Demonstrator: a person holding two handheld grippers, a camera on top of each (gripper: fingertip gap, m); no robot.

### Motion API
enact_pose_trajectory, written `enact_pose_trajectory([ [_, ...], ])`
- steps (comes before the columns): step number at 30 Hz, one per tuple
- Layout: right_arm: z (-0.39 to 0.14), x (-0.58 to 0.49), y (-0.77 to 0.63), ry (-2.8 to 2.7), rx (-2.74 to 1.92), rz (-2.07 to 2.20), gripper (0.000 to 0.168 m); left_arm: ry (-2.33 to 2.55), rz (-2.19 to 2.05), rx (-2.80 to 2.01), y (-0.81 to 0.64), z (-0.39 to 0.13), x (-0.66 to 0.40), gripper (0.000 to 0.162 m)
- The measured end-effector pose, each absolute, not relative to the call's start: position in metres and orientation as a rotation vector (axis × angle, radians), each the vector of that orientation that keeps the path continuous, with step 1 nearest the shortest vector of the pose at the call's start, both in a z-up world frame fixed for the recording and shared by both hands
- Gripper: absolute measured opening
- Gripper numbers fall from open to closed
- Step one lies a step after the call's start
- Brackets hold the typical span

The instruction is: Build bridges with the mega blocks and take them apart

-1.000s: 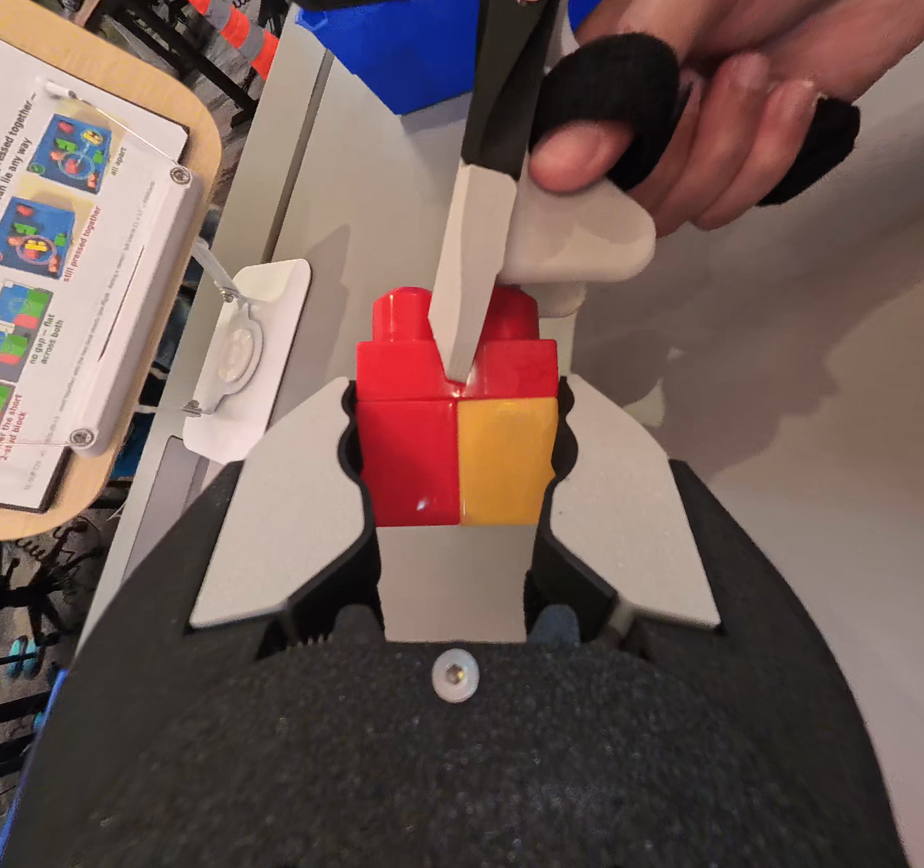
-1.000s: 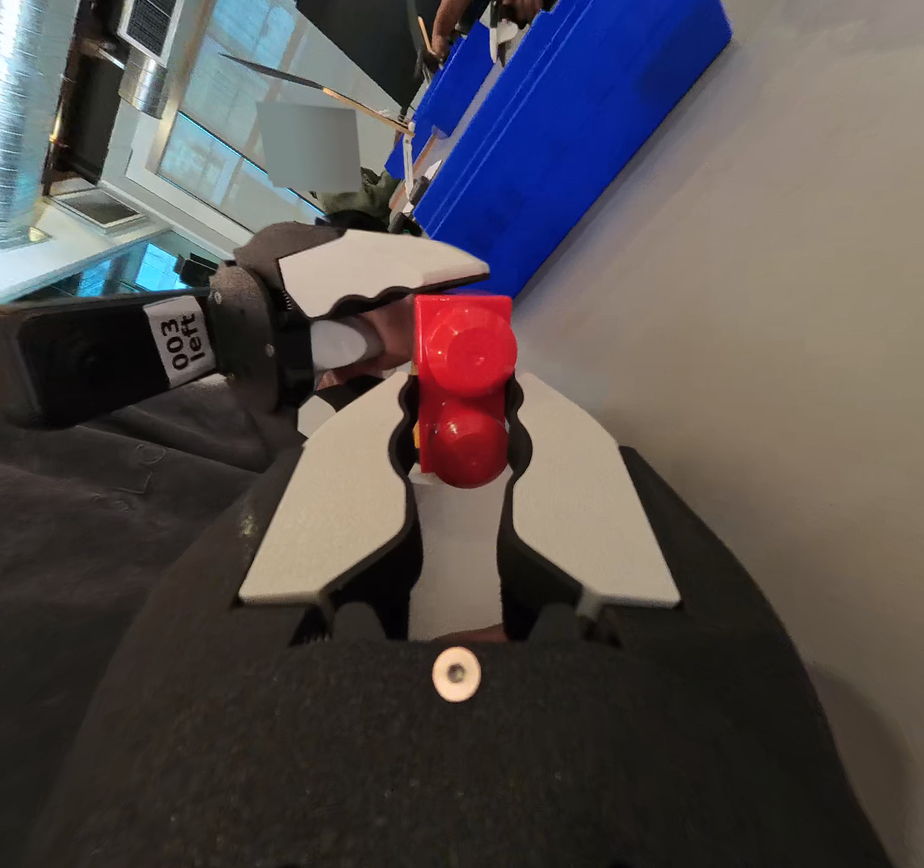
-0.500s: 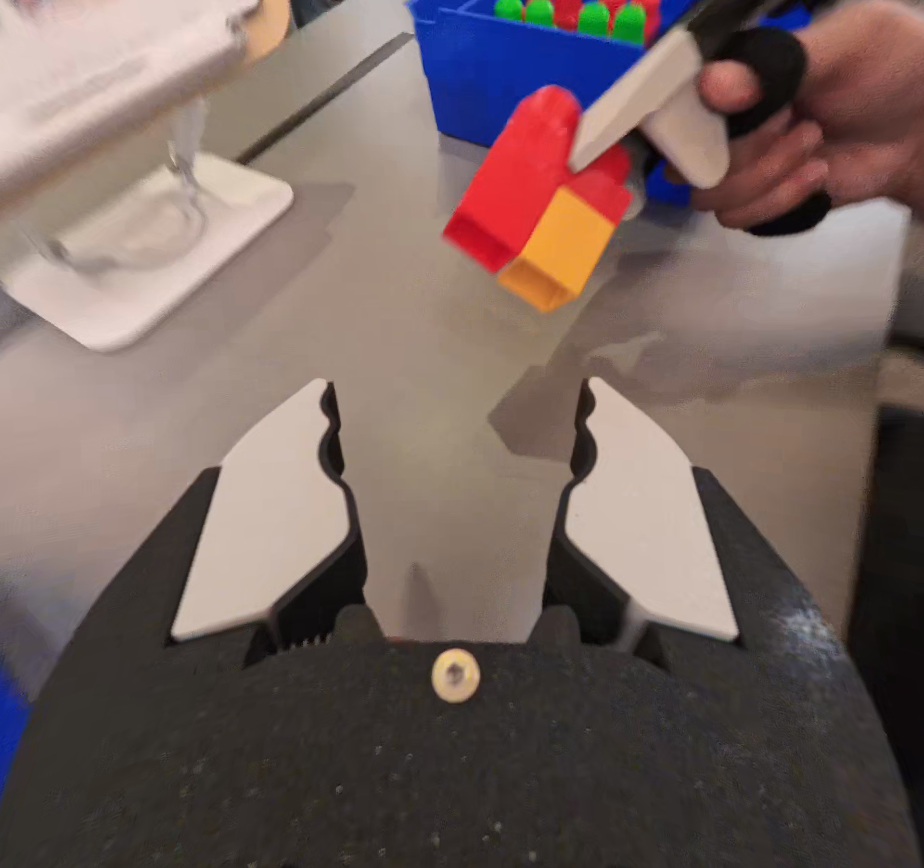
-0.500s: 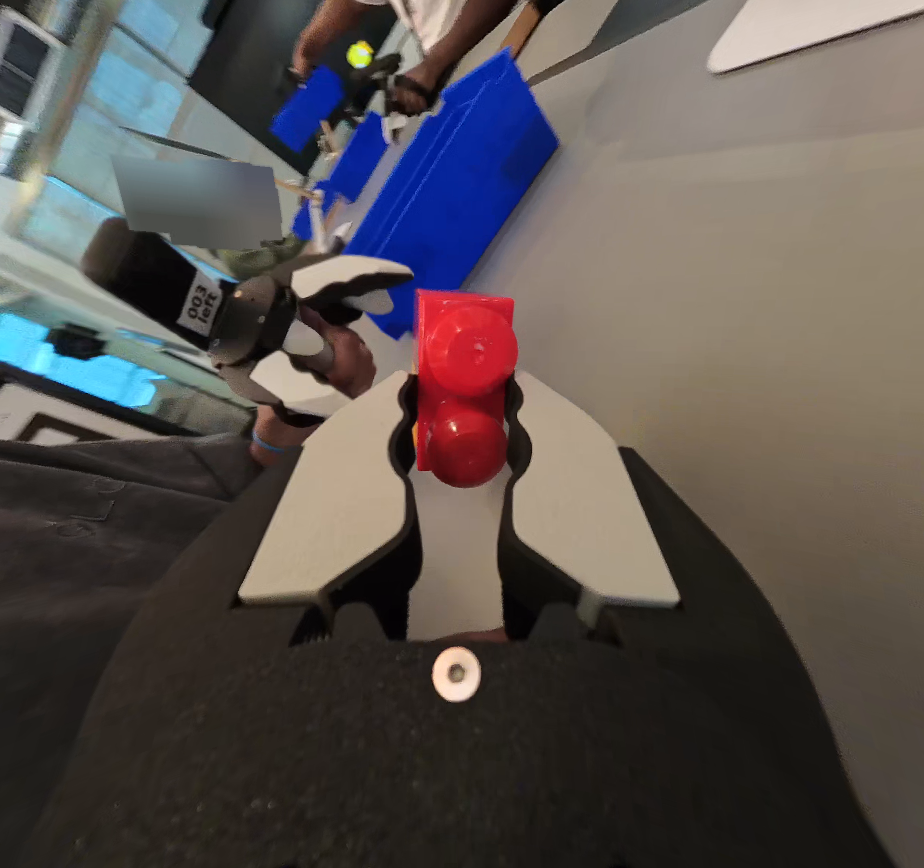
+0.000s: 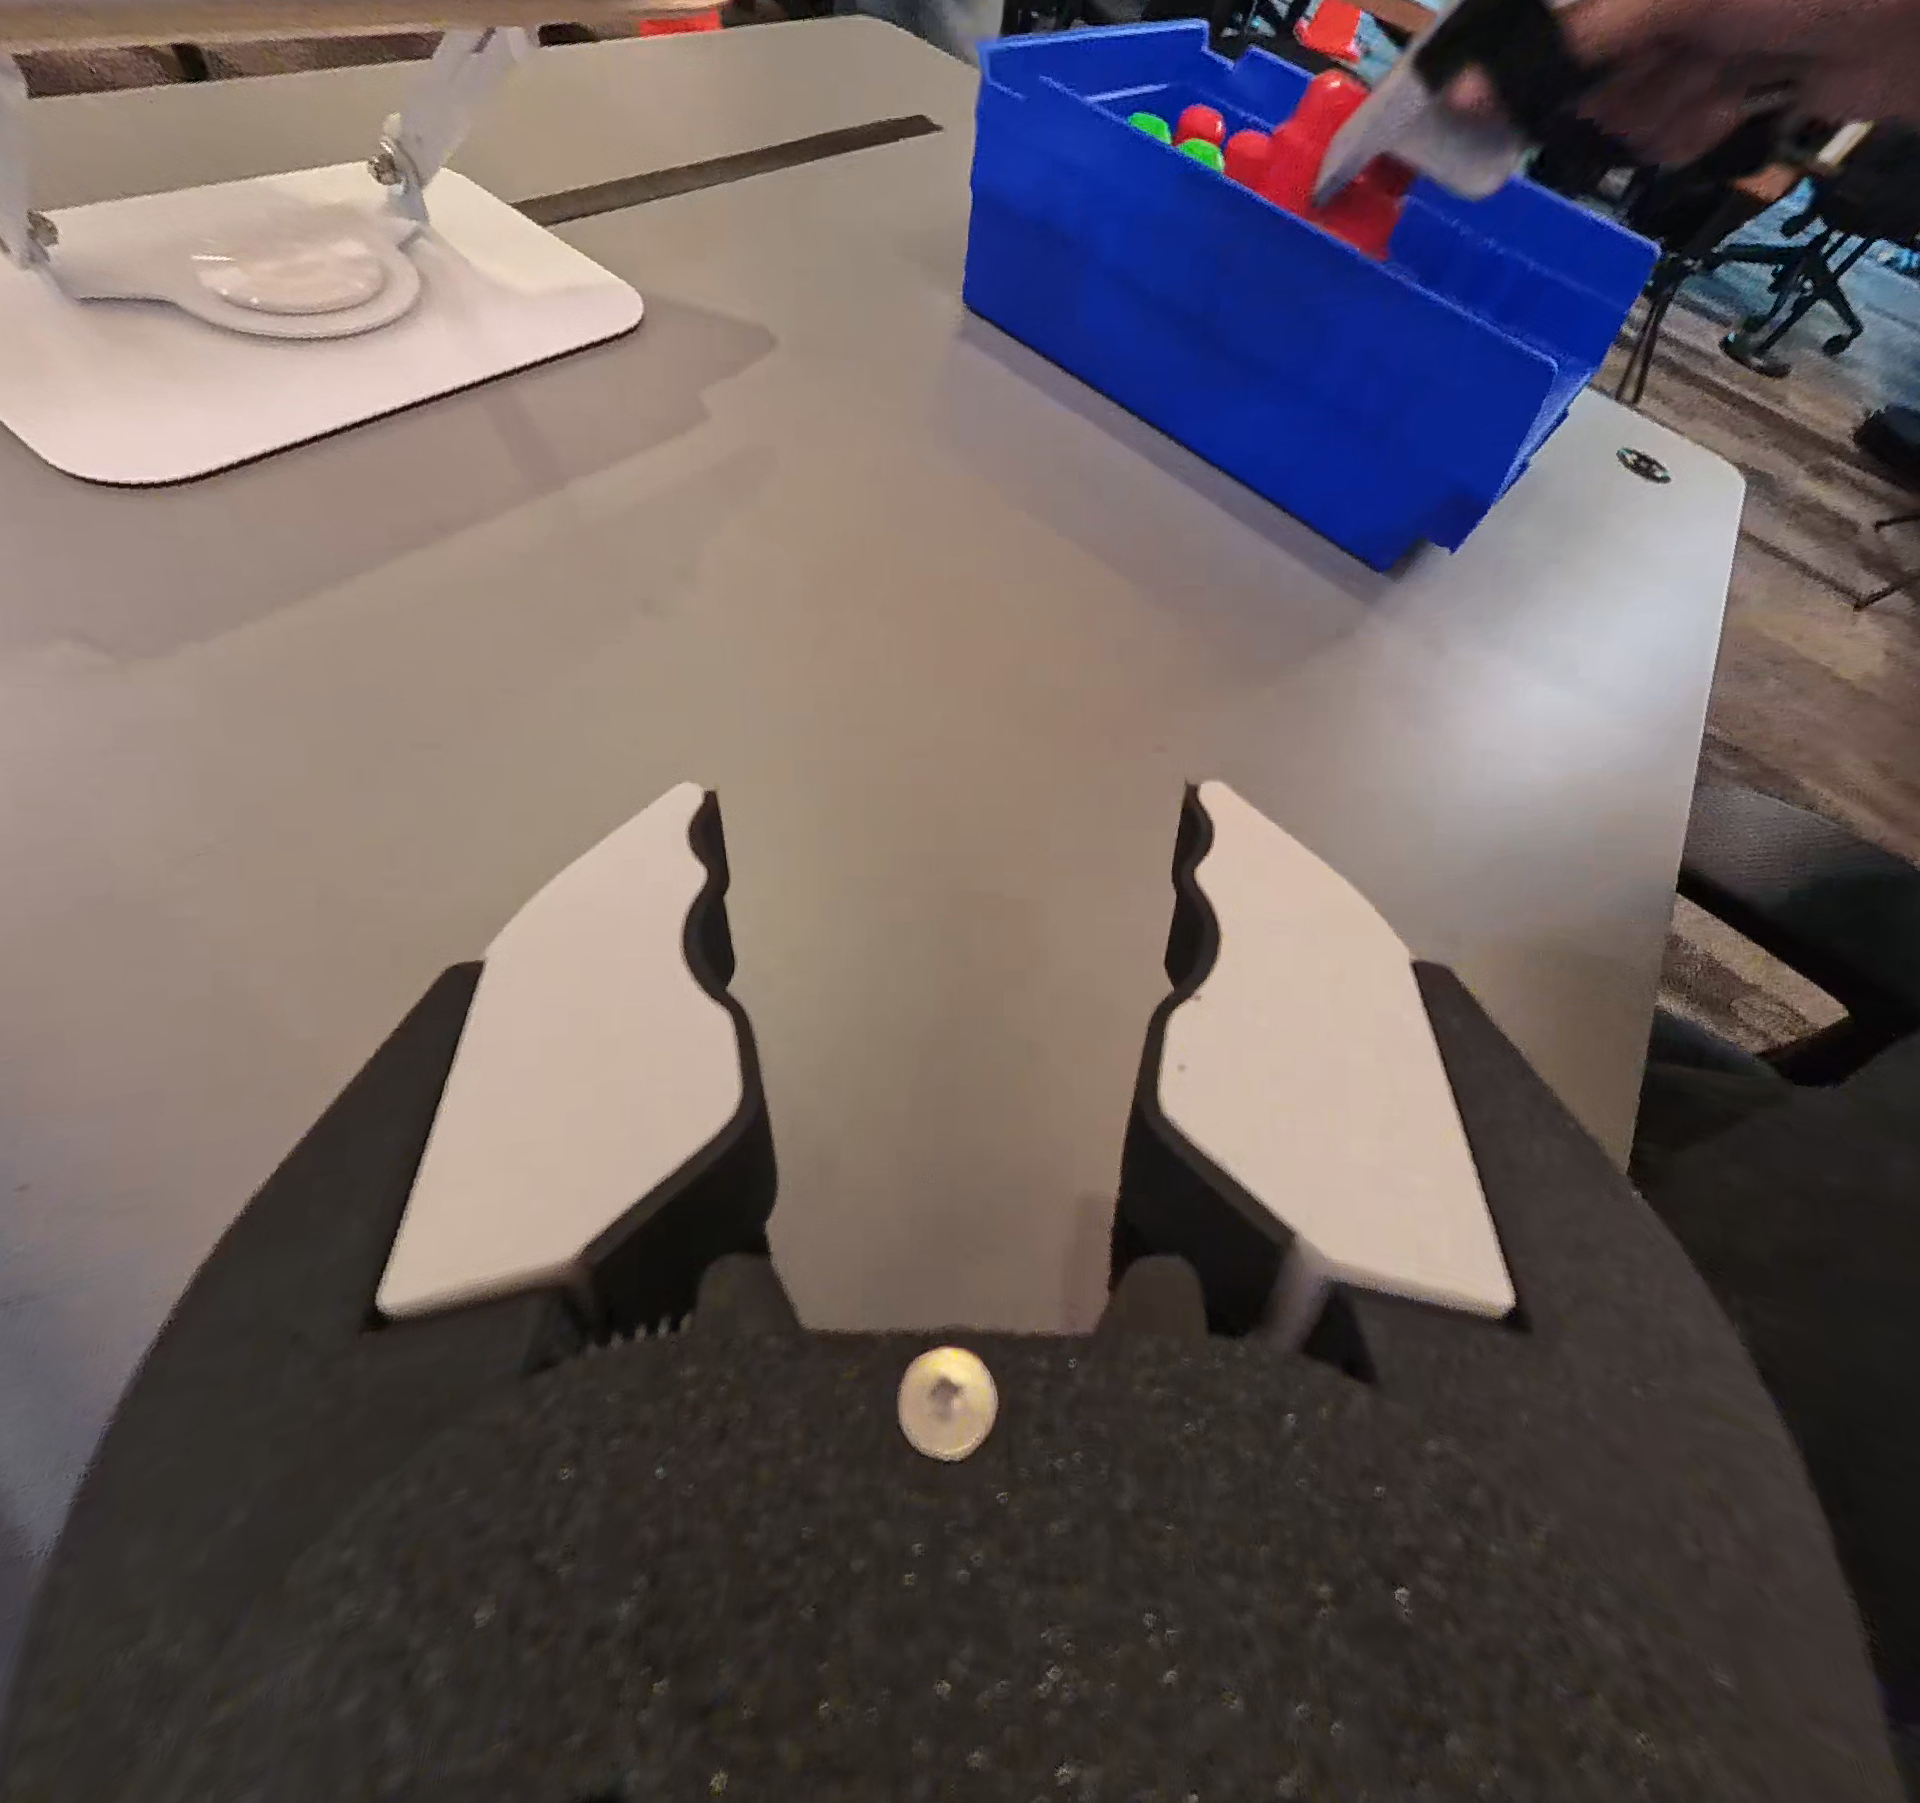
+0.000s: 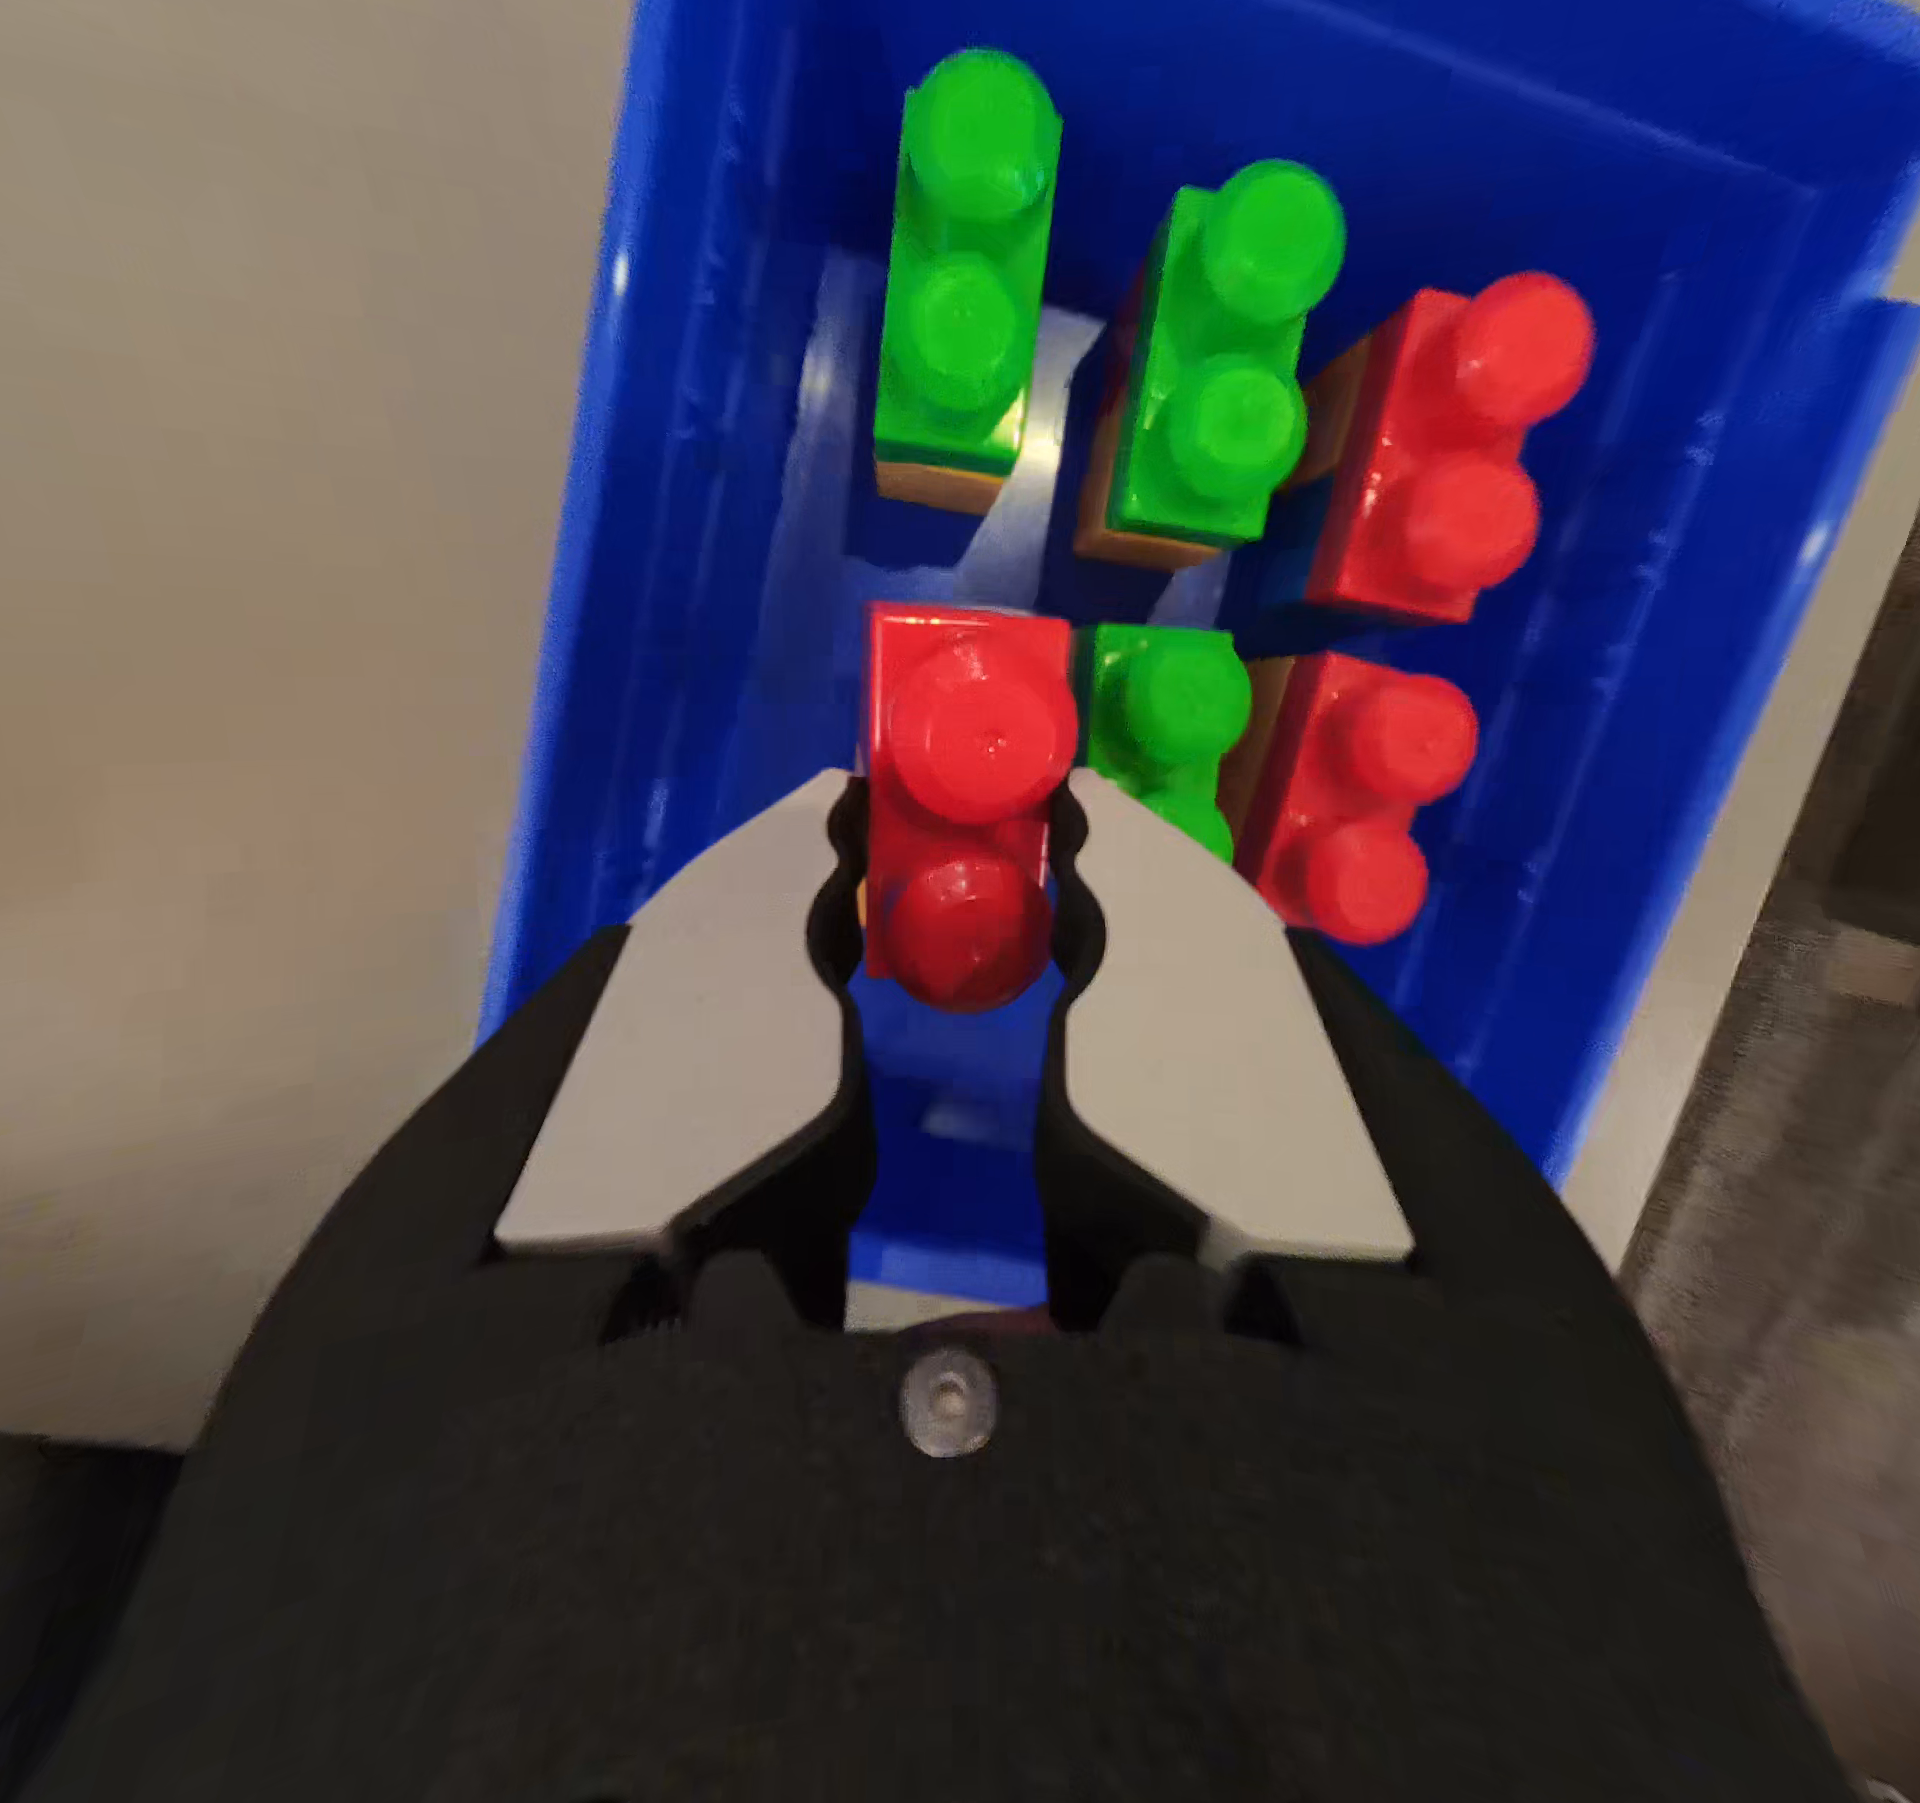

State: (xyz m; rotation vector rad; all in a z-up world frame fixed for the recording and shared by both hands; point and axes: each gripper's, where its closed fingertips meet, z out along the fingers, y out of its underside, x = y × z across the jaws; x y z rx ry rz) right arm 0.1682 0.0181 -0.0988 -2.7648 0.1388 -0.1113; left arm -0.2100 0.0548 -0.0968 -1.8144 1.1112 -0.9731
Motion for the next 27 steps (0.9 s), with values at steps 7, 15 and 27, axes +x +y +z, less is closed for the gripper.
enact_pose_trajectory([
  [7,-0.134,0.162,0.034,0.084,-2.920,-0.240,0.034,1.159,-0.925,-1.789,0.045,-0.096,-0.212,0.080],
  [15,-0.147,0.159,0.034,0.132,-2.865,-0.249,0.034,1.167,-0.928,-1.814,0.045,-0.103,-0.212,0.080],
  [27,-0.130,0.161,0.037,0.171,-2.702,-0.297,0.063,1.121,-0.877,-1.850,0.057,-0.109,-0.216,0.081],
])
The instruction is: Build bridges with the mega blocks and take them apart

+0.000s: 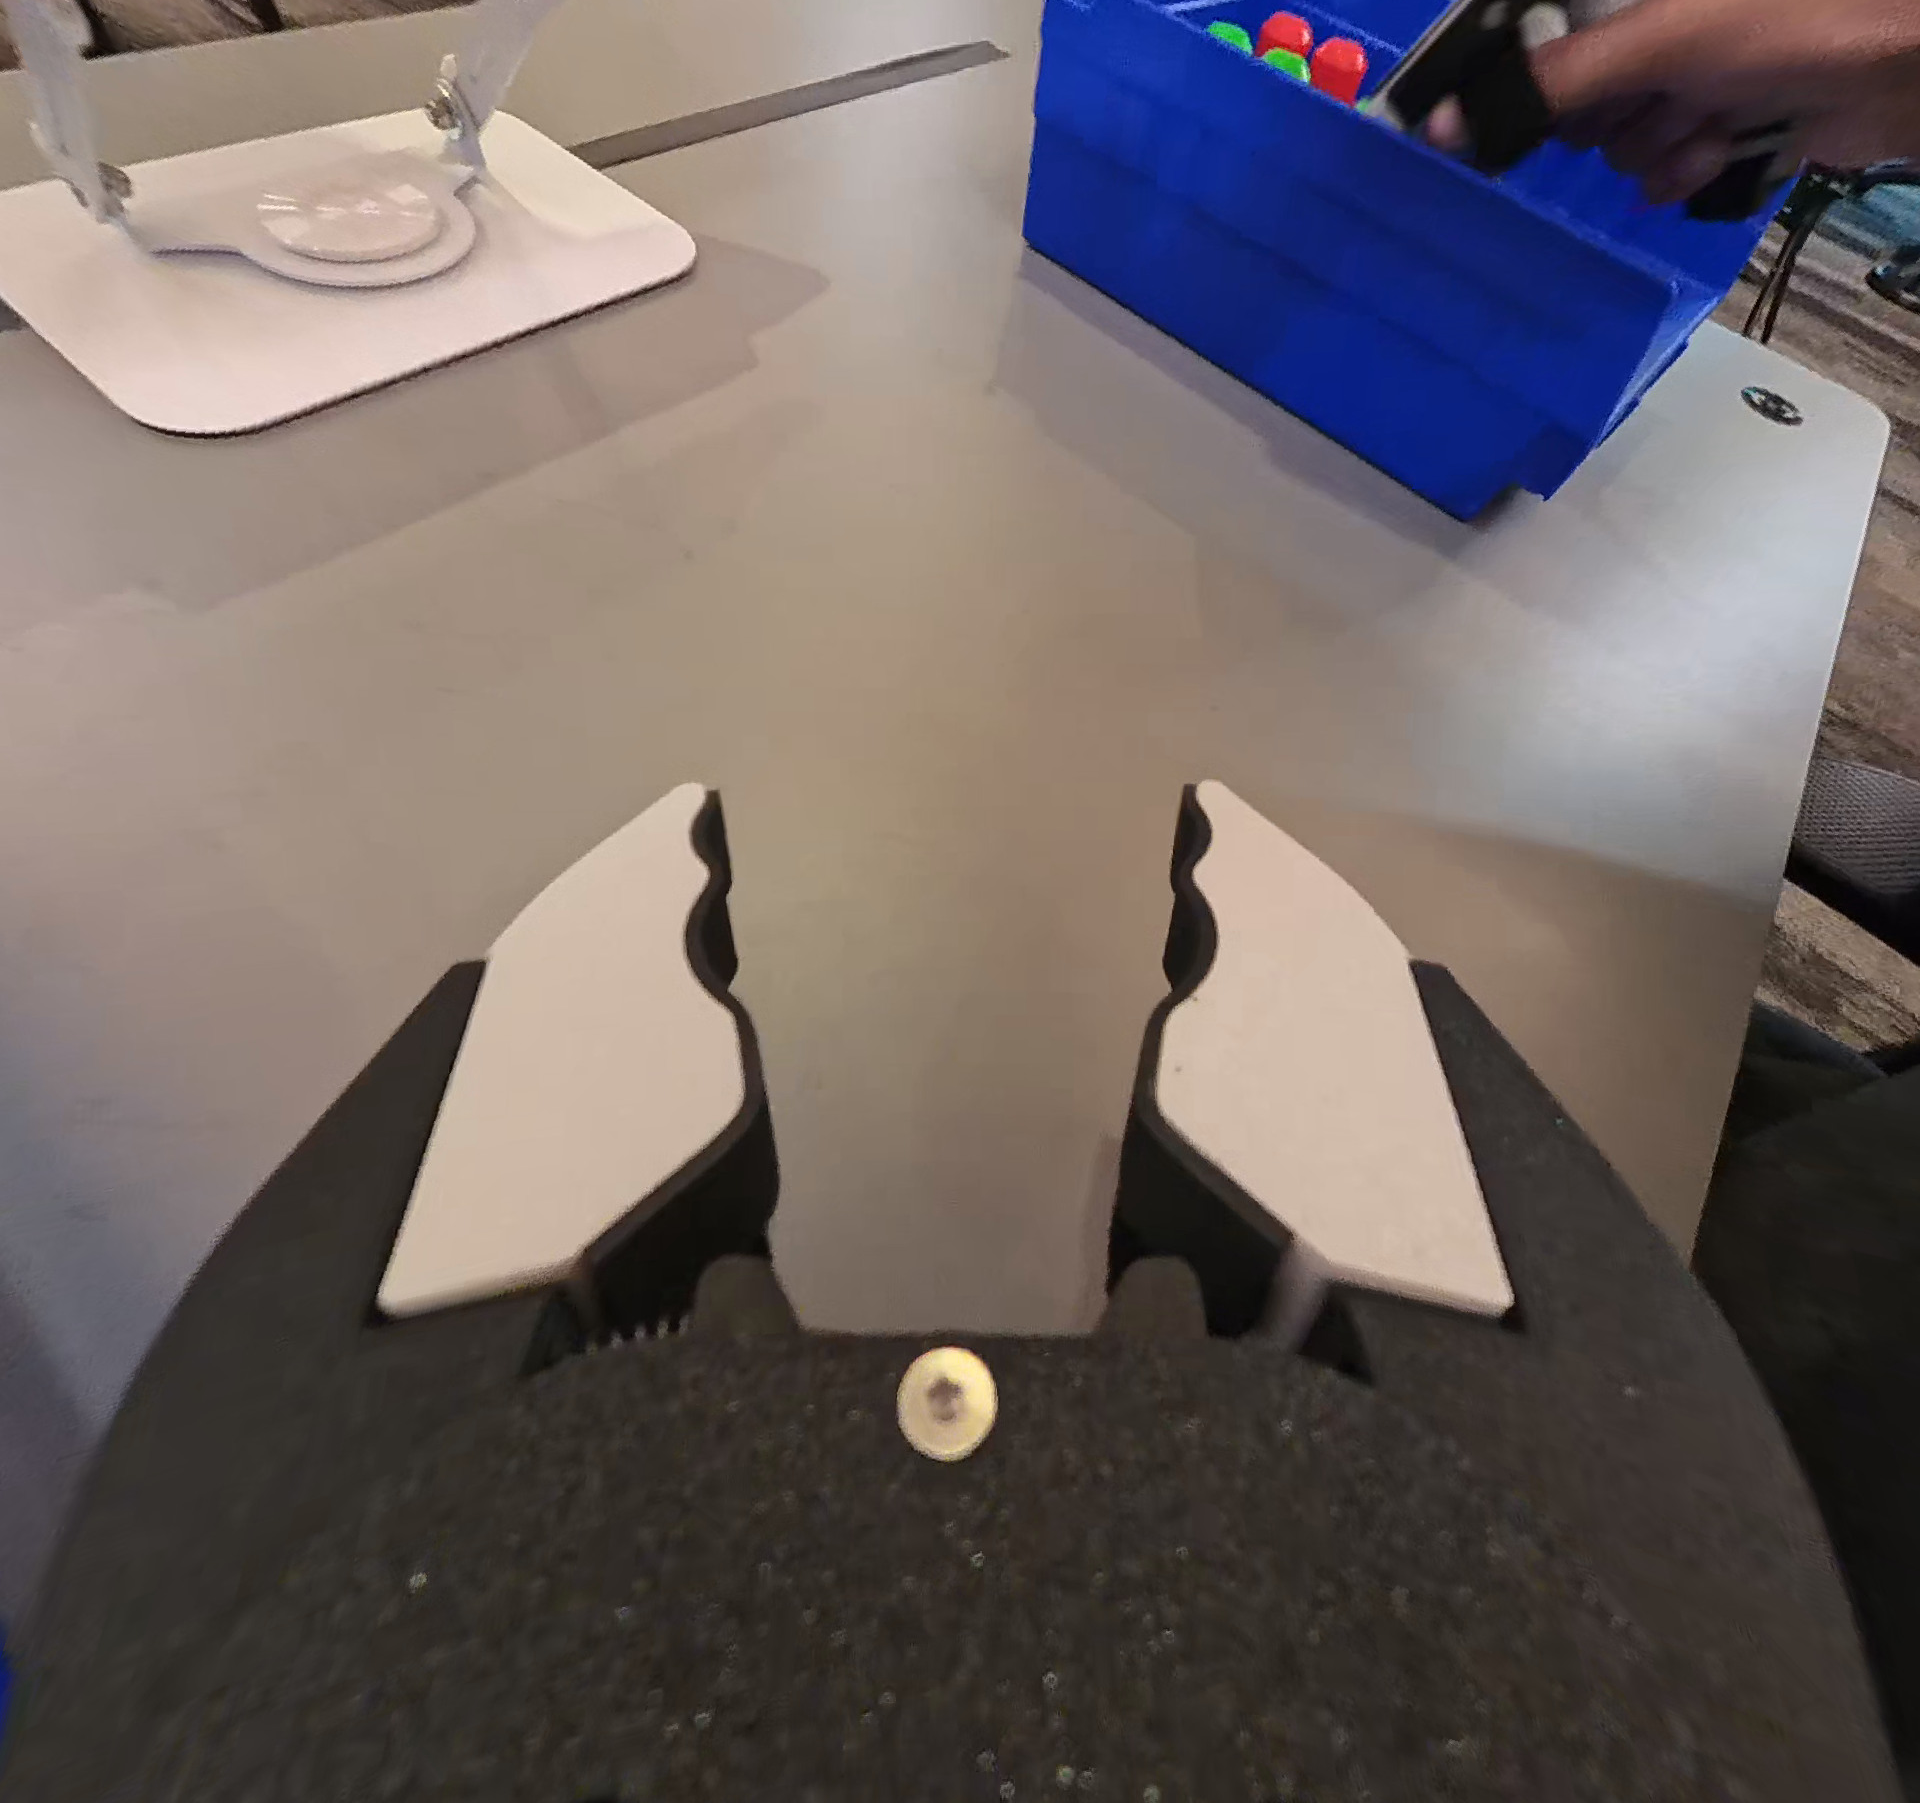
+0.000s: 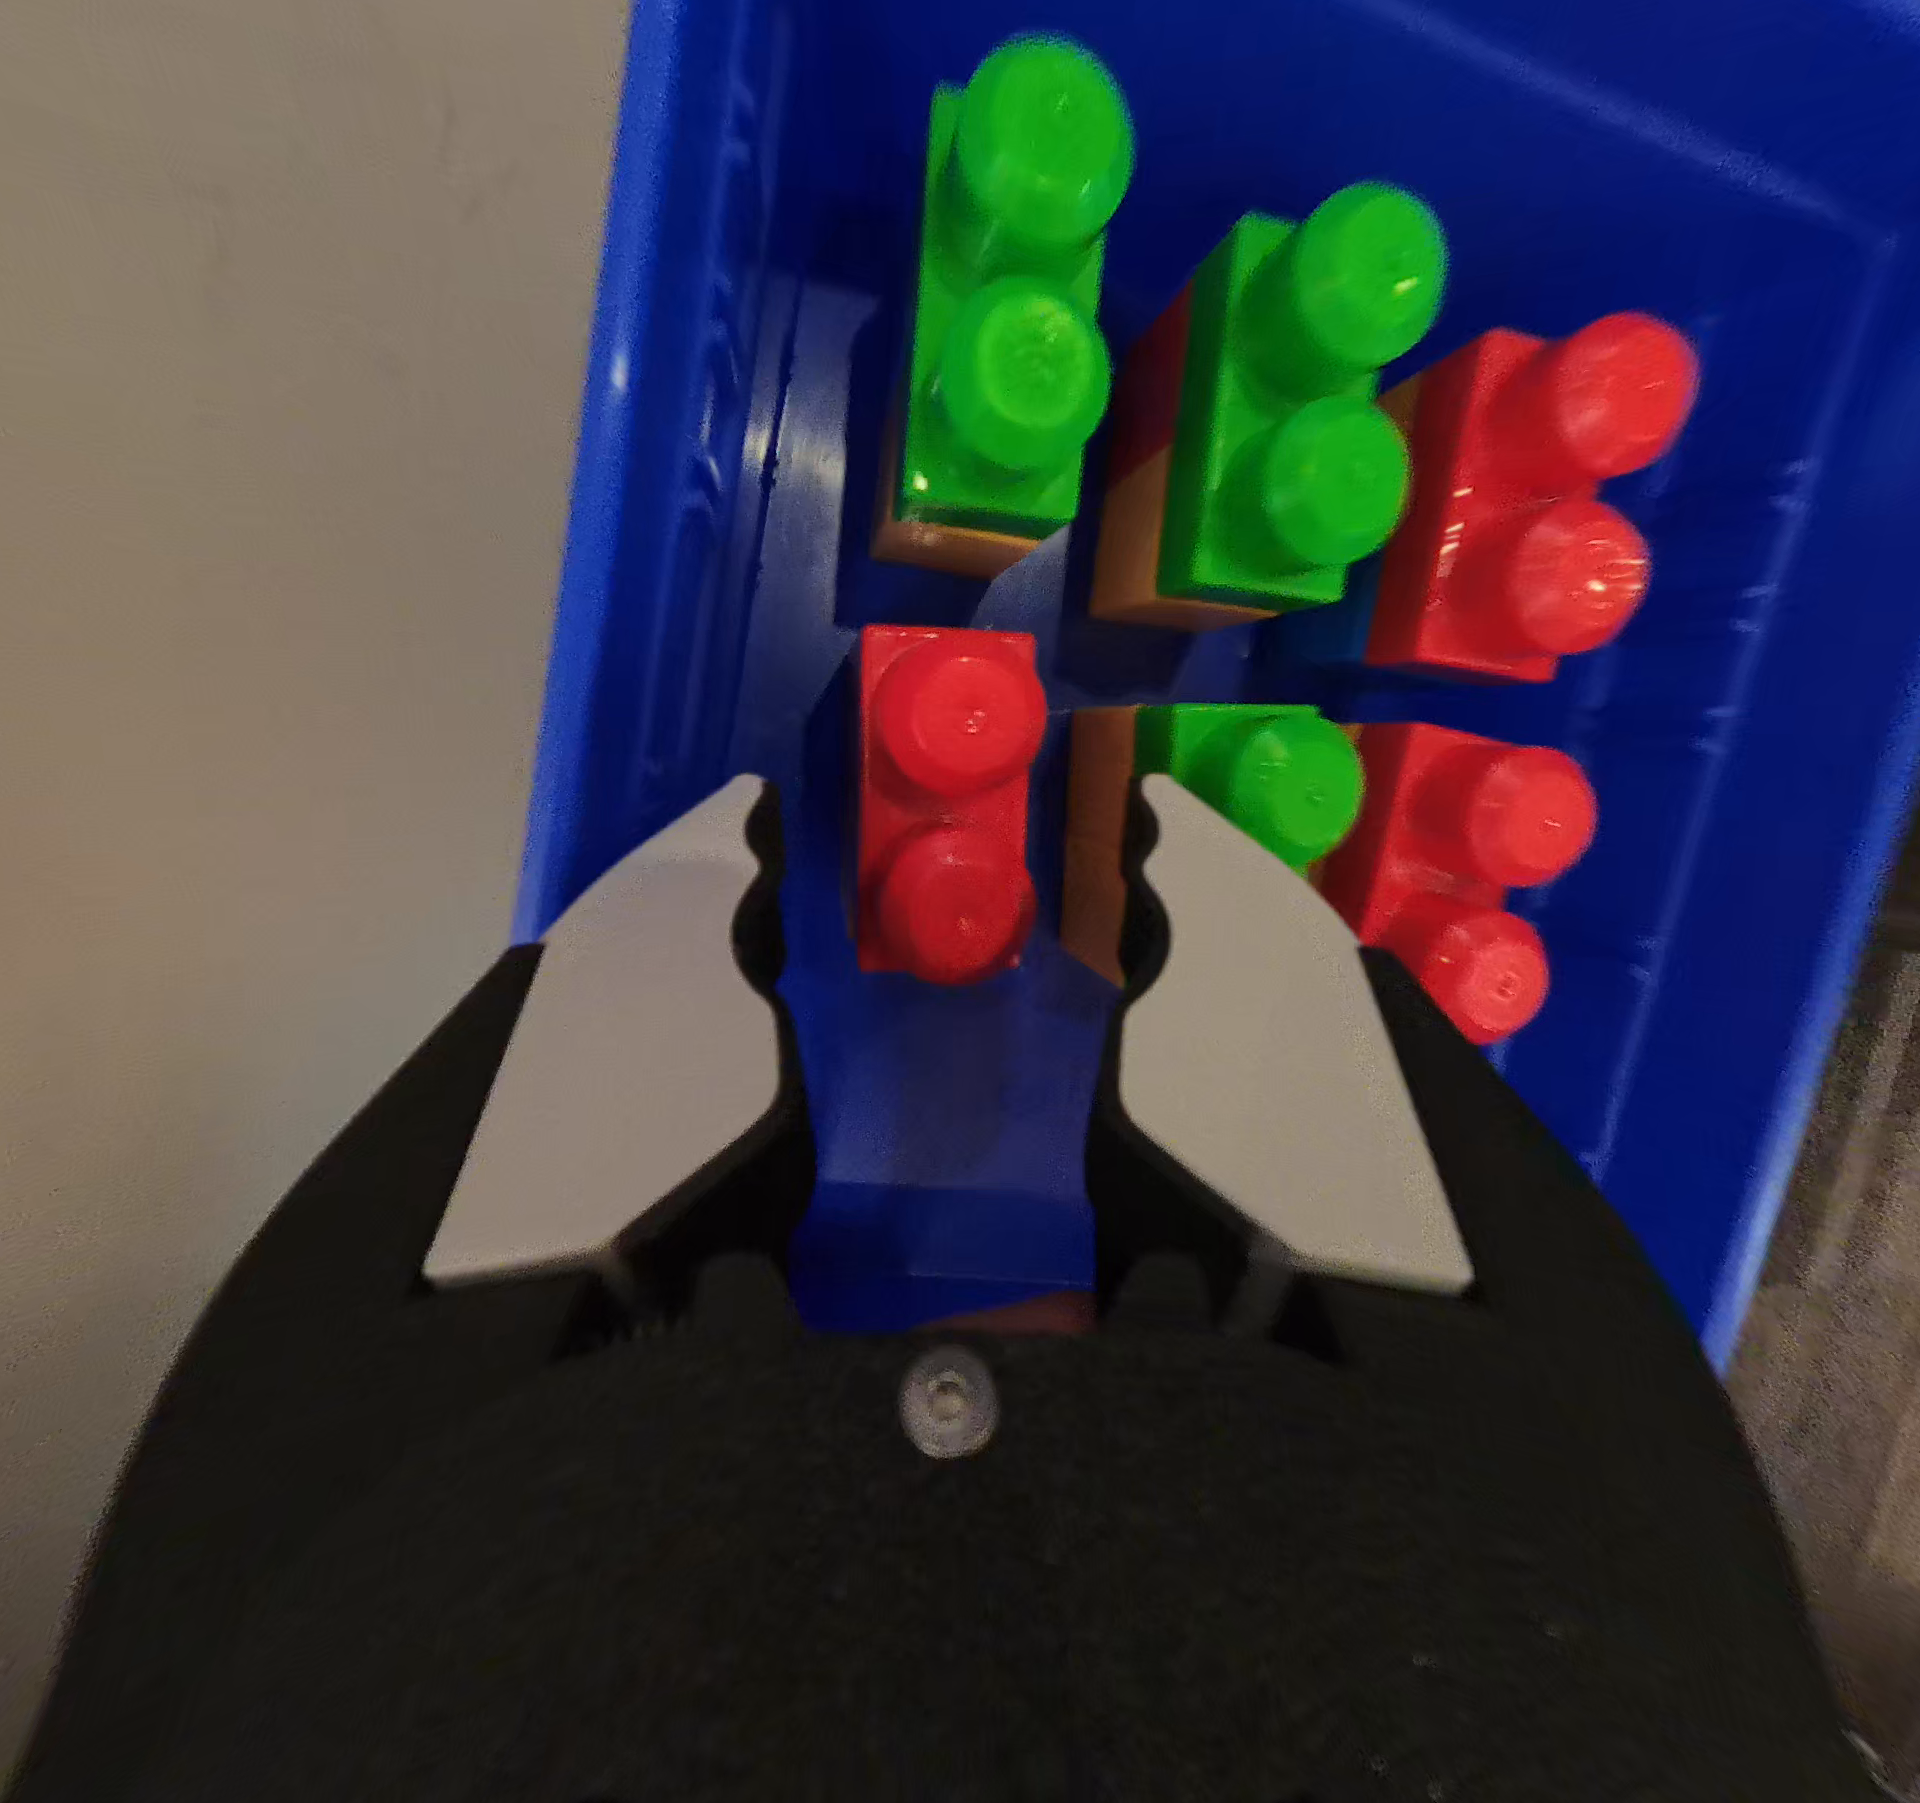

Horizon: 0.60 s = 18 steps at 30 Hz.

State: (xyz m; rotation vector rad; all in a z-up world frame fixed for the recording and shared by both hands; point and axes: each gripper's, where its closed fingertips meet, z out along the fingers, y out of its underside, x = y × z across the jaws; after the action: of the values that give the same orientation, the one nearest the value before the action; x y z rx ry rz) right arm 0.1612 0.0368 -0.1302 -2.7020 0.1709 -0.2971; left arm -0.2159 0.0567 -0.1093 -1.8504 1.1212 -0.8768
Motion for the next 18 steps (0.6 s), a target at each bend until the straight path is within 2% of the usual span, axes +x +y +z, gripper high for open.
enact_pose_trajectory([
  [1,-0.117,0.161,0.036,0.181,-2.652,-0.300,0.068,1.107,-0.871,-1.846,0.059,-0.107,-0.217,0.081],
  [5,-0.054,0.141,0.031,0.159,-2.396,-0.381,0.065,1.066,-0.834,-1.829,0.064,-0.100,-0.220,0.083],
  [8,-0.031,0.057,0.038,-0.034,-2.205,-0.128,0.058,1.052,-0.810,-1.849,0.065,-0.101,-0.220,0.084],
  [13,-0.064,-0.104,0.028,-0.267,-2.032,0.714,0.058,1.063,-0.861,-1.891,0.053,-0.108,-0.214,0.085],
  [18,-0.103,-0.129,0.023,-0.292,-1.957,0.877,0.055,1.052,-0.816,-1.913,0.047,-0.116,-0.219,0.078],
])
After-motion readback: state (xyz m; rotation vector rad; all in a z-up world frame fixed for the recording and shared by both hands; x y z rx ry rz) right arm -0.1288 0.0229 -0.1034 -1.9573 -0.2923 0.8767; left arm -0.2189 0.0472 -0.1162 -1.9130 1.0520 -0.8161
